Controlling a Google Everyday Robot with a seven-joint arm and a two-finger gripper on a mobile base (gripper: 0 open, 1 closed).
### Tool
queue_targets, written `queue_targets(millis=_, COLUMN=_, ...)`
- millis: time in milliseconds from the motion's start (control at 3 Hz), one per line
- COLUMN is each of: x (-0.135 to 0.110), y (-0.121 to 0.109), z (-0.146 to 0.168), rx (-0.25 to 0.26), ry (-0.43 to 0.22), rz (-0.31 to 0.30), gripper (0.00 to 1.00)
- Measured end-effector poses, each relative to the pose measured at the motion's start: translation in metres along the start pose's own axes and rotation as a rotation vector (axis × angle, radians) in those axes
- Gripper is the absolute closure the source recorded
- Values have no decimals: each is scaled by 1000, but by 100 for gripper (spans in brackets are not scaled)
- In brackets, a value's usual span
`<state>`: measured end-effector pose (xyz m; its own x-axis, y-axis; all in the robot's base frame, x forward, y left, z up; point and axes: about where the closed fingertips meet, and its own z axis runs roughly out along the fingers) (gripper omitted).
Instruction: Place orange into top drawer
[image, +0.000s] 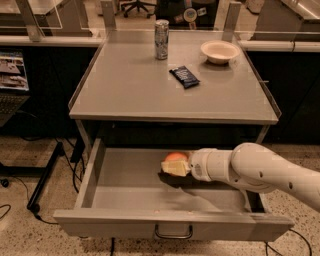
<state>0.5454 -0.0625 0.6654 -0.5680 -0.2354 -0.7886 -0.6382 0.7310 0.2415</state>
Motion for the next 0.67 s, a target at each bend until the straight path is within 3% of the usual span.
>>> queue_targets(millis=333, x=0, y=0, z=0, rx=0, ry=0, rz=0, gripper=0)
queue_targets(millis=667, x=0, y=0, z=0, rx=0, ry=0, rz=0, gripper=0)
